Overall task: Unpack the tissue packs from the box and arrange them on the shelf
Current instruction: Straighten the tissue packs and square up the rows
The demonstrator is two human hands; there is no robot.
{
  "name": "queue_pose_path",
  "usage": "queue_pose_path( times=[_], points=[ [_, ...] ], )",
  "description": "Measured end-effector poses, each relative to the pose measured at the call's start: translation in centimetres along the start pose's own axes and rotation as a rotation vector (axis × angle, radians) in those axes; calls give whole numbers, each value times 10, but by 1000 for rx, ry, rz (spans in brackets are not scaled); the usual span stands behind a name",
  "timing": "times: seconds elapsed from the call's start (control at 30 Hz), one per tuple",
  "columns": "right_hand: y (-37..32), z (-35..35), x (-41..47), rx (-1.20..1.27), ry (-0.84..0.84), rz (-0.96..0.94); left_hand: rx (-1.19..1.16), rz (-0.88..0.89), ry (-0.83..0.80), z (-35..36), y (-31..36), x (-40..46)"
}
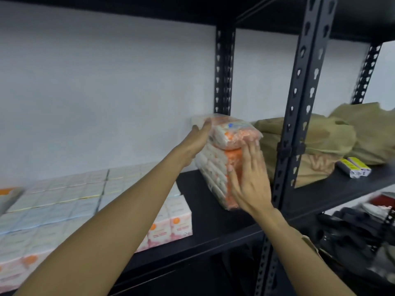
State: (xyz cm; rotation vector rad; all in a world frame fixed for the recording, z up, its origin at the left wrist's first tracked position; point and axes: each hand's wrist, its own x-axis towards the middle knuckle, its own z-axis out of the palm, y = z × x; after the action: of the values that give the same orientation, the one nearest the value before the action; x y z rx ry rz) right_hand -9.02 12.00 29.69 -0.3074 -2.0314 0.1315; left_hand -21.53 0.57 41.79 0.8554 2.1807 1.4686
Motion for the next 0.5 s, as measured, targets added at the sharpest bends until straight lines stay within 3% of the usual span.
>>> queue_pose_path(
  times=[0.23, 0.5],
  points=[
    [26, 51, 10, -66, 95, -44, -219, -113, -105, 32, -6, 41],
    [38, 83, 18, -94, 274, -89, -287, -41, -29, 45, -25, 80]
  ],
)
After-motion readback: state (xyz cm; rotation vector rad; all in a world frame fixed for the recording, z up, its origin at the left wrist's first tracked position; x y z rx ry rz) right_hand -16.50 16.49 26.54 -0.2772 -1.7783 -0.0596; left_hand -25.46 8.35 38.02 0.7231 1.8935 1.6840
